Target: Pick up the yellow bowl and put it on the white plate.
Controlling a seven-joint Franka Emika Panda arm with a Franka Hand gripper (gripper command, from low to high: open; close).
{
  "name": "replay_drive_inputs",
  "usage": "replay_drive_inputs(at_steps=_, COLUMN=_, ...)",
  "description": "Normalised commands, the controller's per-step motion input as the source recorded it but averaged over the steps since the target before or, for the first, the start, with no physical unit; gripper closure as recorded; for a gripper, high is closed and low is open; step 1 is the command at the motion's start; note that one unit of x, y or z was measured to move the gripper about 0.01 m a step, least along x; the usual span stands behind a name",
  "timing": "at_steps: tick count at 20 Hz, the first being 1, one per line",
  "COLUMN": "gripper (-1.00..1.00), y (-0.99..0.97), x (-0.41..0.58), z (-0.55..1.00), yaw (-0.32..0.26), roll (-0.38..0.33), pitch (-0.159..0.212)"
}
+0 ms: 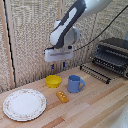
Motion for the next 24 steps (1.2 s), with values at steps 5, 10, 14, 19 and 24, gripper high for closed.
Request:
replay_drive_inputs(at_steps=5, gripper=-1.00, y=-0.30, x=0.210, z=-0.42, yaw=0.100, roll=-0.016, pitch=0.056)
replay_drive_inputs(at_steps=10, gripper=-1.00, y=-0.09, x=0.229, z=-0.44, yaw=0.137, roll=-0.026, pitch=0.018)
replay_drive_inputs(at_steps=14, gripper=1.00, y=0.03, x=0.169, z=-0.33, yaw=0.099, roll=-0.053, pitch=0.000)
replay_drive_inputs(at_steps=19, gripper=1.00, y=0.02, x=0.039, z=-0.08, yaw=0.025, roll=-0.024, pitch=0.000)
replay_drive_inputs(at_steps=24, gripper=1.00, y=0.01, x=-0.059, z=0.00, yaw=0.001, roll=-0.029, pitch=-0.004)
